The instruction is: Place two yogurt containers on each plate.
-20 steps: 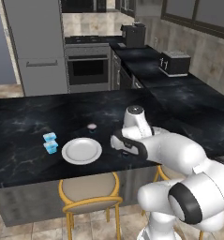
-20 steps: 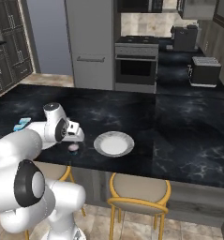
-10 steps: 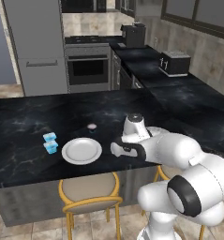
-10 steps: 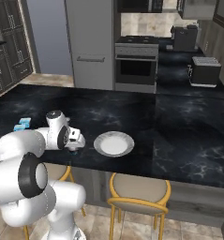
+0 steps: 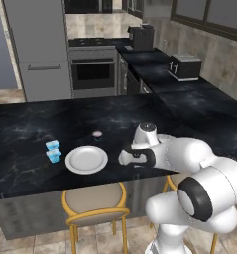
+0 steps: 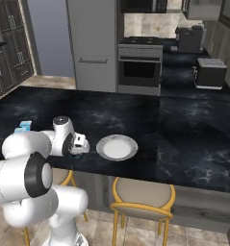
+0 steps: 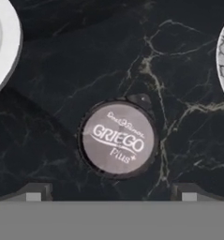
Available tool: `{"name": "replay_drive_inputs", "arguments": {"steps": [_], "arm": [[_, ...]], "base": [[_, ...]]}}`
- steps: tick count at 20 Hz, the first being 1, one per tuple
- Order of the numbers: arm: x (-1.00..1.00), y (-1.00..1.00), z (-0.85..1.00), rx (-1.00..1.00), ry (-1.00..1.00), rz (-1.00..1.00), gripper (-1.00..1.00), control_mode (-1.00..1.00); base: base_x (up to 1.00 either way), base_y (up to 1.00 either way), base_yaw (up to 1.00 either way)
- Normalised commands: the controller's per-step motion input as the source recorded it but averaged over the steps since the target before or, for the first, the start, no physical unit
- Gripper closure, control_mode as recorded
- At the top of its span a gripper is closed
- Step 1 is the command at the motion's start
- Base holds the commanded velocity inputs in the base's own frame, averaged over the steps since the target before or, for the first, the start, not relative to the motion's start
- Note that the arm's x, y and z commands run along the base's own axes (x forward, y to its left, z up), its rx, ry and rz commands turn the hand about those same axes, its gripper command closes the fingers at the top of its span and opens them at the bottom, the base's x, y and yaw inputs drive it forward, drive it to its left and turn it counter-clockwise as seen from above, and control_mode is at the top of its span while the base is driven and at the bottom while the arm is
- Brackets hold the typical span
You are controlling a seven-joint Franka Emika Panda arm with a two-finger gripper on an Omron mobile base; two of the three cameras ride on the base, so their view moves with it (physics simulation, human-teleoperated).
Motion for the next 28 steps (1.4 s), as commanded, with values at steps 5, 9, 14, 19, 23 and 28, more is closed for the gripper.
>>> {"name": "replay_drive_inputs", "arguments": {"steps": [5, 9, 14, 19, 23, 28], "arm": [[0.16, -0.02, -0.08, 0.01, 0.0, 0.04, -1.0, -1.0], [0.2, 0.0, -0.04, 0.0, 0.0, 0.03, -1.0, -1.0], [0.18, 0.0, -0.04, 0.0, 0.0, 0.02, -1.0, -1.0], [0.06, 0.0, -0.07, 0.0, -0.01, 0.01, -1.0, -1.0], [0.0, 0.0, -0.09, 0.0, 0.0, 0.0, -1.0, -1.0], [0.01, 0.01, -0.06, 0.0, 0.0, 0.0, -1.0, -1.0]], "base": [[0.0, 0.0, 0.0], [0.0, 0.0, 0.0], [0.0, 0.0, 0.0], [0.0, 0.0, 0.0], [0.0, 0.0, 0.0], [0.0, 0.0, 0.0]]}}
